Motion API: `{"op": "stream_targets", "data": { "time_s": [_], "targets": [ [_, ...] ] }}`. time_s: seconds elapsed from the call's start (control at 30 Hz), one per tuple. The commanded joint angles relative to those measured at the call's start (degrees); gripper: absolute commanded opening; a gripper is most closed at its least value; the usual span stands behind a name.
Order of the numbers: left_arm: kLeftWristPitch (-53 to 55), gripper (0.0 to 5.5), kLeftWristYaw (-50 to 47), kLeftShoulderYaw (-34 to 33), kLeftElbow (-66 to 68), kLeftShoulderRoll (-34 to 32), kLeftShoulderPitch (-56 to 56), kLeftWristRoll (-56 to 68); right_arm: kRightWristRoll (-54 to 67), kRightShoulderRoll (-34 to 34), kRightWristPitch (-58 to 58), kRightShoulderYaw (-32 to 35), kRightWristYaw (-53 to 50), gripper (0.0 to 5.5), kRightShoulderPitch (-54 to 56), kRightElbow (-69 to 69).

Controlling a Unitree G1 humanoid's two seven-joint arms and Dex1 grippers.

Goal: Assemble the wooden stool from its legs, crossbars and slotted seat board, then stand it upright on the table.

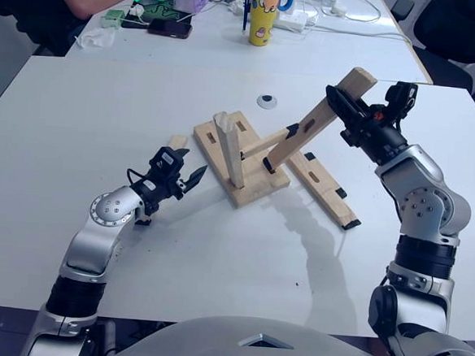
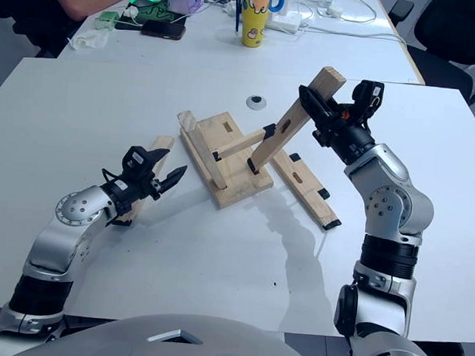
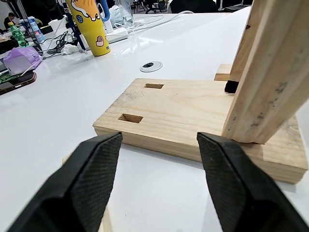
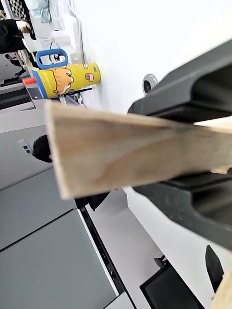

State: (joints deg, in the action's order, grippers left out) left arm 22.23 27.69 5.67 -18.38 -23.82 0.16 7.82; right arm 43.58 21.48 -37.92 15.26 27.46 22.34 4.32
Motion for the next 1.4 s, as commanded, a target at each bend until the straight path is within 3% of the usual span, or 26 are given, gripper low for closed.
{"op": "stream_targets", "data": {
  "time_s": [0.03, 0.23, 0.87, 1.4],
  "targets": [
    [-0.1, 2.88, -0.2, -0.1, -0.4, 0.2, -0.4, -0.2, 0.5, 0.8, -1.5, -0.3, 1.6, 1.05, -1.2, 0.0],
    [-0.1, 2.88, -0.2, -0.3, -0.4, 0.4, -0.4, -0.2, 2.2, -0.3, -1.2, 2.1, 0.7, 1.05, -0.3, 0.3],
    [0.0, 2.88, -0.4, -0.2, -0.8, 0.5, -0.1, -0.2, -1.2, 1.4, -0.3, 0.7, 0.8, 1.05, -0.5, -1.4],
    [0.2, 2.88, -0.5, -0.2, -1.3, 0.5, -0.5, -0.1, -10.1, 2.8, 2.8, -6.8, -1.9, 1.05, -0.5, -0.1]
  ]
}}
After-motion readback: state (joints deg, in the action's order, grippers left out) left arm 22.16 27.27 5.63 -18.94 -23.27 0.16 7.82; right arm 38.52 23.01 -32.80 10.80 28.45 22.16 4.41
